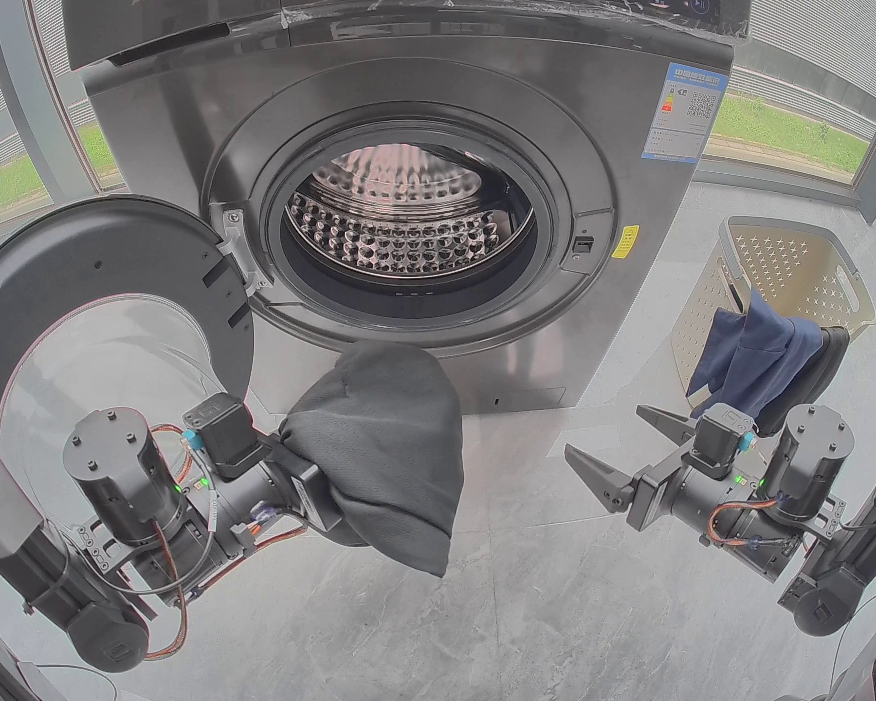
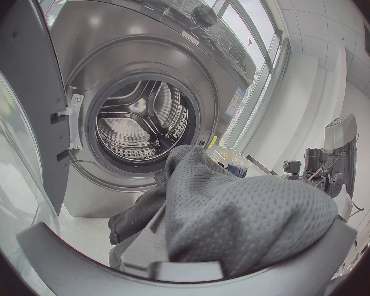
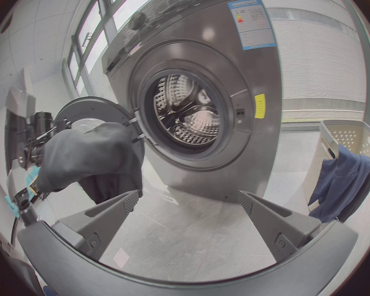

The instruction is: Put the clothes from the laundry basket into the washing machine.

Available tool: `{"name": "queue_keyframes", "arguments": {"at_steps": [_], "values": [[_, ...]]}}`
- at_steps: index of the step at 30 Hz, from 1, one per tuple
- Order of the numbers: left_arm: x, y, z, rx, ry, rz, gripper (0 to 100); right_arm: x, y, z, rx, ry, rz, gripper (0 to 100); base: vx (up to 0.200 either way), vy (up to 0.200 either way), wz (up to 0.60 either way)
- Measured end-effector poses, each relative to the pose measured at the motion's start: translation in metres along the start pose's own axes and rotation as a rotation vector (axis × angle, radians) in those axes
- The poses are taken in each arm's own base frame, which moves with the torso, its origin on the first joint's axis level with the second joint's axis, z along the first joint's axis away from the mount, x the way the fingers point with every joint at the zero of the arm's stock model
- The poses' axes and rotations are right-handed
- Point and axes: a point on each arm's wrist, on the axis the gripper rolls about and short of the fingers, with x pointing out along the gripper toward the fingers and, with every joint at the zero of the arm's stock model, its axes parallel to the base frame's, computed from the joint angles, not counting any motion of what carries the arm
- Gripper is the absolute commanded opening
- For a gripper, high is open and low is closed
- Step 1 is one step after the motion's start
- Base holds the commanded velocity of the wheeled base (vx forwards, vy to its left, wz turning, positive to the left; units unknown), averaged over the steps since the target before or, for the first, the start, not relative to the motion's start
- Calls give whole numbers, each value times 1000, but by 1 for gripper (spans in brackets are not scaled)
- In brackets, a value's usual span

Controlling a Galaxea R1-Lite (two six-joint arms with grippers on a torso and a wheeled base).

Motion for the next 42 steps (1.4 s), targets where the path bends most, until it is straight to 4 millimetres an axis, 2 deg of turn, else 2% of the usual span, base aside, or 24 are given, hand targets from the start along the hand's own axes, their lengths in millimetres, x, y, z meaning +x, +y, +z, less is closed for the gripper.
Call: {"name": "queue_keyframes", "arguments": {"at_steps": [18,29,42], "values": [[-11,0,2,4,2,-2,0,6,-16,10,15,-48,-75,100,0,0,0],[-11,1,3,3,2,2,0,6,-17,11,15,-53,-76,100,164,0,0],[-11,1,1,5,10,3,0,5,-14,10,16,-47,-64,100,0,0,0]]}}
